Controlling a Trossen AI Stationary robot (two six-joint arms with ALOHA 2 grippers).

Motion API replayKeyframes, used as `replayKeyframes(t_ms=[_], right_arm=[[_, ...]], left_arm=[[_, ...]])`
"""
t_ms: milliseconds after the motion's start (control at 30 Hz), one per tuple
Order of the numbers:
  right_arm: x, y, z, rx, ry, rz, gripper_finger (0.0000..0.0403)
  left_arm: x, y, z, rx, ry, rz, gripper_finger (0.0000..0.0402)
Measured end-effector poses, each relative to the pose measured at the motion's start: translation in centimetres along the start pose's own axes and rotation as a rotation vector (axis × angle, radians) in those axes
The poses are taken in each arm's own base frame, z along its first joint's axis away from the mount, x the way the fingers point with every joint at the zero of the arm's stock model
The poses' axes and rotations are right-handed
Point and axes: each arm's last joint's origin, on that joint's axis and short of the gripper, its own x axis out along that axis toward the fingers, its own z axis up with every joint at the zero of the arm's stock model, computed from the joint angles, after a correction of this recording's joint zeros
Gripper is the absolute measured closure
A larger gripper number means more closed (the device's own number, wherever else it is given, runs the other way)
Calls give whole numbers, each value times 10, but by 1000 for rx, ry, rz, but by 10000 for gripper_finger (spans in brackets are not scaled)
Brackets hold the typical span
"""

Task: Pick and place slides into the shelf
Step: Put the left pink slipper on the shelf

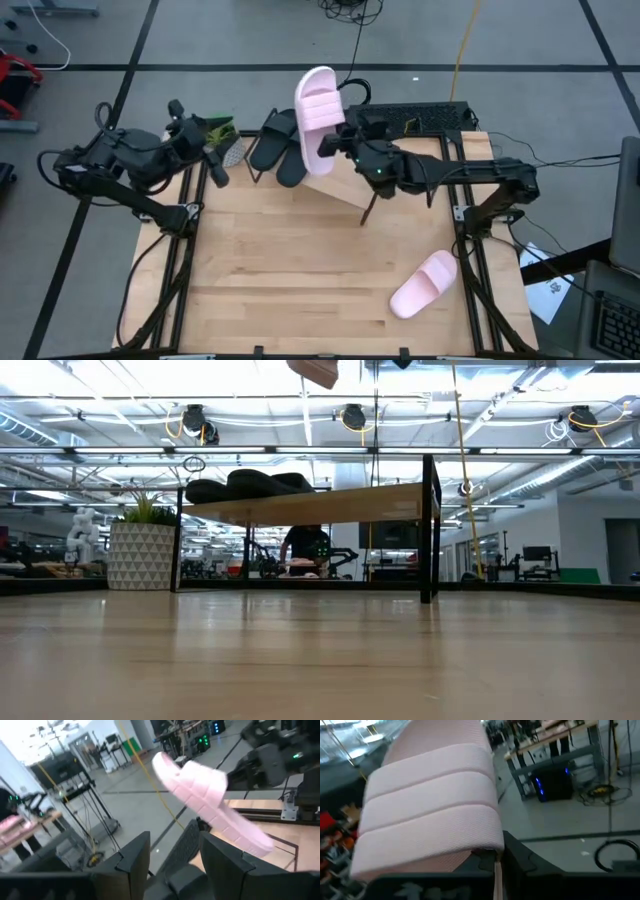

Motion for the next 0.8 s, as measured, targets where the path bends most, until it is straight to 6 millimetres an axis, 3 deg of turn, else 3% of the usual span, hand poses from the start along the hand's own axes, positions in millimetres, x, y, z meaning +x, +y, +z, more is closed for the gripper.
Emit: replayKeyframes(t_ms=[300, 567, 800], right_arm=[[17, 12, 1, -34, -144, -12, 401], [15, 16, 13, -51, -213, 10, 401], [18, 16, 23, -48, -262, 7, 401]], left_arm=[[35, -41, 10, 191, -5, 38, 227], [63, -74, 19, 264, -40, 98, 227], [80, -90, 34, 297, -105, 222, 227]])
